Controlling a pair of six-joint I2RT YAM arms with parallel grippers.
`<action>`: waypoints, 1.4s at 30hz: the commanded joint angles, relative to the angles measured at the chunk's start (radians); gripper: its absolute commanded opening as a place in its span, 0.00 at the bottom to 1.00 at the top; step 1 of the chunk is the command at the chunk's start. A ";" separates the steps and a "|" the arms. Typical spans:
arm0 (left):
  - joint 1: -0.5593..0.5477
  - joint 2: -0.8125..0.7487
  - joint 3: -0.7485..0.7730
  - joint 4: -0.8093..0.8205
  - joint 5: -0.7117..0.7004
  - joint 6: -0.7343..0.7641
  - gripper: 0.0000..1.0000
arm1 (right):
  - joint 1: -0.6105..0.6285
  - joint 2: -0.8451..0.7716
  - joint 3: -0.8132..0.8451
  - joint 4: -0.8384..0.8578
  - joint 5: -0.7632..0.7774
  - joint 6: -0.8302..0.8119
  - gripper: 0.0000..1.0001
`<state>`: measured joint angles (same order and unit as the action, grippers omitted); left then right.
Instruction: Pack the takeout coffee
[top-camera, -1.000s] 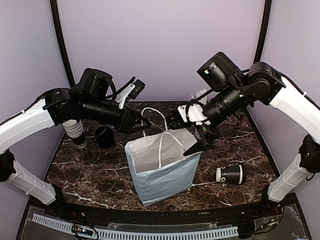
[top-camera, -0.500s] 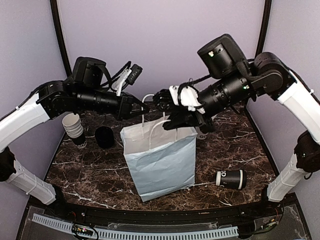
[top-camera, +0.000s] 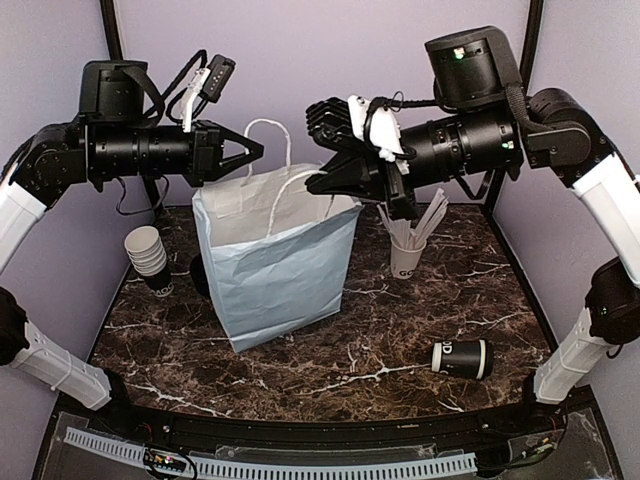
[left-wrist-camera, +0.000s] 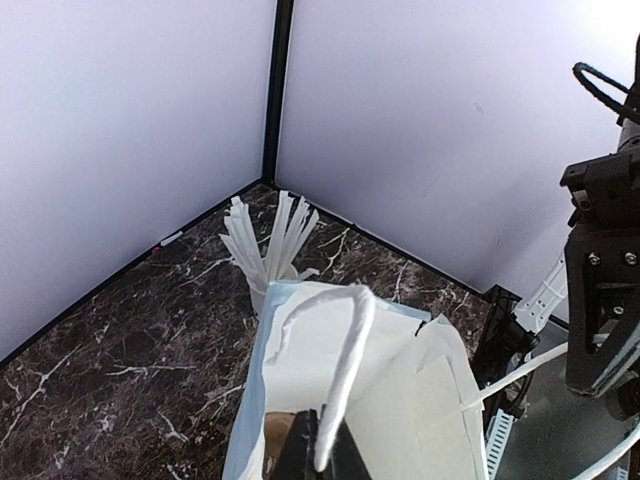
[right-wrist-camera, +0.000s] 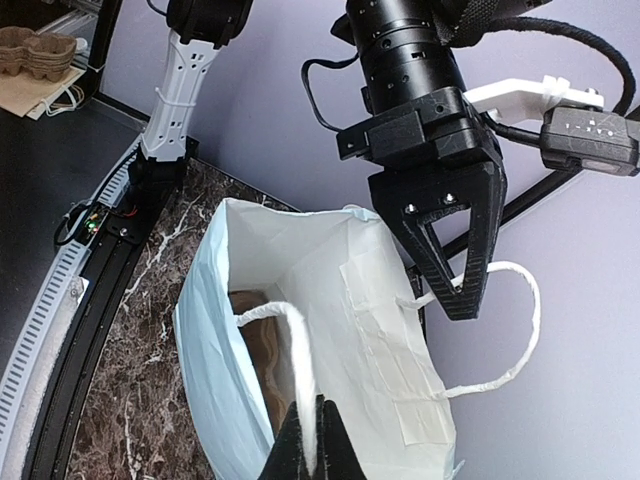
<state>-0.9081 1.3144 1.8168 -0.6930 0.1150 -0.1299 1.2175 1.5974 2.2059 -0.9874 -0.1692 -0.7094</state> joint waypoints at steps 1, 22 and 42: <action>0.008 0.011 0.010 -0.052 -0.061 0.052 0.00 | 0.008 0.017 -0.029 0.080 0.040 -0.013 0.00; 0.082 0.014 -0.056 -0.020 -0.008 0.060 0.00 | 0.008 0.047 -0.046 0.096 0.098 -0.033 0.00; 0.100 0.004 0.043 -0.070 -0.170 0.111 0.89 | -0.107 -0.035 -0.042 -0.002 0.080 -0.073 0.99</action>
<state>-0.8135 1.3735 1.7699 -0.7750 0.0048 -0.0364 1.1431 1.6520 2.1475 -0.9810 -0.0883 -0.7582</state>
